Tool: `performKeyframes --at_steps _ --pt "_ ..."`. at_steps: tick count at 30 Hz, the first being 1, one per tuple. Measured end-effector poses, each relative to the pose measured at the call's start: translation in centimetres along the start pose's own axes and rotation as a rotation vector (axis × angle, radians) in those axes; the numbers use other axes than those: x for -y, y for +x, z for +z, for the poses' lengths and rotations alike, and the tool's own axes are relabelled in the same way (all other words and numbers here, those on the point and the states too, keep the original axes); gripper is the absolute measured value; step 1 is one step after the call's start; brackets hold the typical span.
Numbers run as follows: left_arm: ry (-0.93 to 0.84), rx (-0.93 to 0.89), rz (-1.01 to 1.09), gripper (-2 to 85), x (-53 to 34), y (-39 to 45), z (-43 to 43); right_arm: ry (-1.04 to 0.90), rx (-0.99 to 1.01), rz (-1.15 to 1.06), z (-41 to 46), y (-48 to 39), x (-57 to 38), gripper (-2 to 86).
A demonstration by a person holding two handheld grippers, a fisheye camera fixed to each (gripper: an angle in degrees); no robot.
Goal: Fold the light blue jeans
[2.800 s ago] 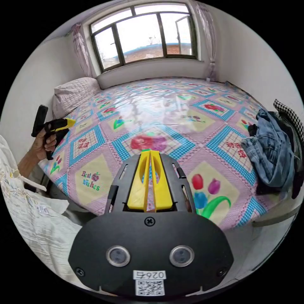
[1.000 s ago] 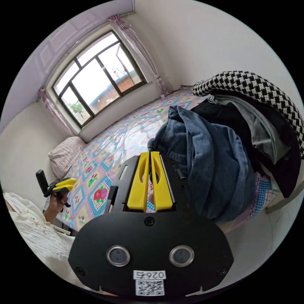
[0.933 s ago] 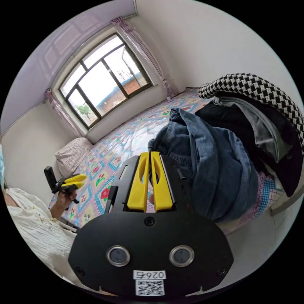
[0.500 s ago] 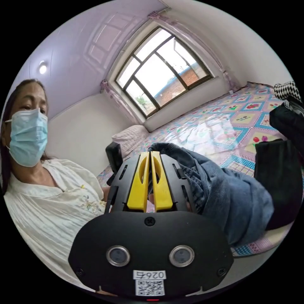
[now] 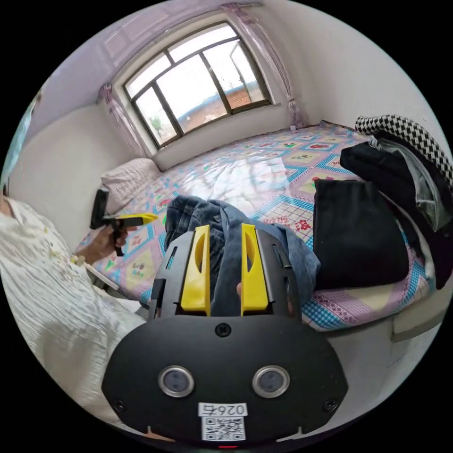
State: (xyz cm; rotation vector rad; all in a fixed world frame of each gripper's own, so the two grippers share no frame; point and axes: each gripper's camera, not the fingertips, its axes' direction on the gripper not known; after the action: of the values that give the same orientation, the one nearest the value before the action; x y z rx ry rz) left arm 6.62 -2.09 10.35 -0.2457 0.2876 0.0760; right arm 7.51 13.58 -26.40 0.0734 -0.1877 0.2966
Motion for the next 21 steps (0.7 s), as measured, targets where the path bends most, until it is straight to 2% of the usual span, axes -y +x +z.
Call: performKeyframes --at_steps 4,6,11,15,21 --pt "-0.114 0.18 0.239 15.9 -1.8 7.0 2.7 -0.049 -0.161 -0.218 2.7 -6.5 -2.4 8.8" --pt "-0.132 0.266 0.296 16.8 -1.8 8.9 4.2 -0.059 -0.202 -0.305 4.0 -8.7 -2.6 9.6" --pt "-0.067 0.31 0.311 18.8 -0.4 9.9 6.3 -0.058 -0.368 -0.516 8.2 -10.1 -2.2 12.8" --pt "-0.125 0.302 0.292 25.2 1.1 9.1 7.6 -0.119 -0.35 -0.53 11.3 -7.7 -0.4 14.4" --pt "-0.117 0.301 0.264 23.9 1.0 8.5 7.0 -0.248 -0.276 -0.446 11.2 -3.4 4.9 6.5"
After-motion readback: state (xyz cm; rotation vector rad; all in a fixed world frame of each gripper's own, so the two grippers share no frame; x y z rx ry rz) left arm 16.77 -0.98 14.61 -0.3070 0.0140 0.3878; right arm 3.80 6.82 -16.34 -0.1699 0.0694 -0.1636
